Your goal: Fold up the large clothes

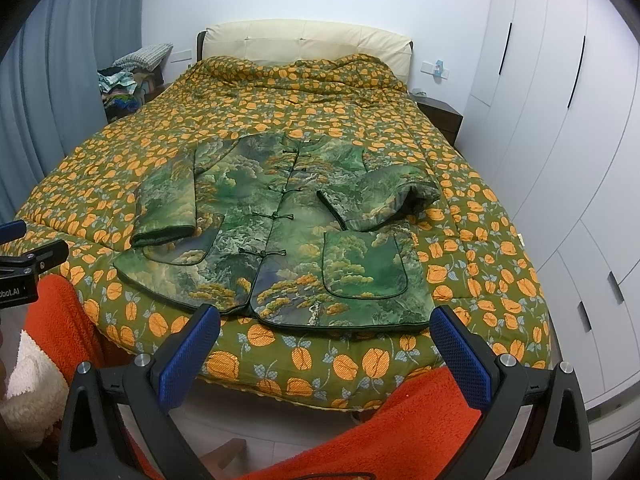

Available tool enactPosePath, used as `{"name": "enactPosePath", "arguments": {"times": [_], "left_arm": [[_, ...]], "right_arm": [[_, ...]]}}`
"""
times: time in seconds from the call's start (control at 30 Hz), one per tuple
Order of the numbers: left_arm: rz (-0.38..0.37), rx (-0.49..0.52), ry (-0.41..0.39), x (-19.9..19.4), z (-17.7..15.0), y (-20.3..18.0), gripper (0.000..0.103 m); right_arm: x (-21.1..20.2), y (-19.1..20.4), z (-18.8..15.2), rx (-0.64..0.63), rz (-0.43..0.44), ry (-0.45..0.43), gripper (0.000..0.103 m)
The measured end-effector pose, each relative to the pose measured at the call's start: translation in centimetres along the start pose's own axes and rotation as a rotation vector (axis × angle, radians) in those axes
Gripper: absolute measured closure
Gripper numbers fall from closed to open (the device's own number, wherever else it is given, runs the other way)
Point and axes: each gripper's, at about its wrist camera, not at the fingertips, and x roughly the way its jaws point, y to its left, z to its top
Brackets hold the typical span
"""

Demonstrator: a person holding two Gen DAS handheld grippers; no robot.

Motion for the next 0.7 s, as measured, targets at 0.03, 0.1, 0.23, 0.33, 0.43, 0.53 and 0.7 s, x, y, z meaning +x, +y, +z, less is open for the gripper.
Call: {"name": "enactPosePath", "arguments": {"times": [0.03,0.1,0.23,0.33,0.43,0.53,0.7], "left_arm": [[0.0,0.0,0.0,0.0,0.0,-0.02,0.0],[0.0,0.001,0.0,-0.01,-0.01,-0.06,0.0],[0.001,0.0,0.0,0.02,-0.12,0.05,0.0],[-0.001,0.002,-0.002,0.07,-0.34,0.16,0.0],[-0.002,0.01,-0.001,0.11,-0.65,0.27,0.0],[0.0,0.016,0.002,0.13,-0.66,0.02,0.0],[0.004,0.018,0.003,0.21,-0.63,-0.01,0.0]], "right_arm": [[-0.01,0.02,0.0,0.0,-0.001,-0.001,0.0],[0.04,0.0,0.01,0.0,-0.002,-0.001,0.0],[0.17,-0.07,-0.1,0.009,-0.001,0.001,0.0],[0.19,-0.1,-0.07,0.007,-0.001,-0.001,0.0],[0.24,-0.19,-0.1,0.013,-0.002,0.003,0.0],[0.38,-0.42,-0.26,0.021,-0.004,0.01,0.0],[0.42,-0.68,-0.35,0.028,-0.002,0.013,0.0]]}}
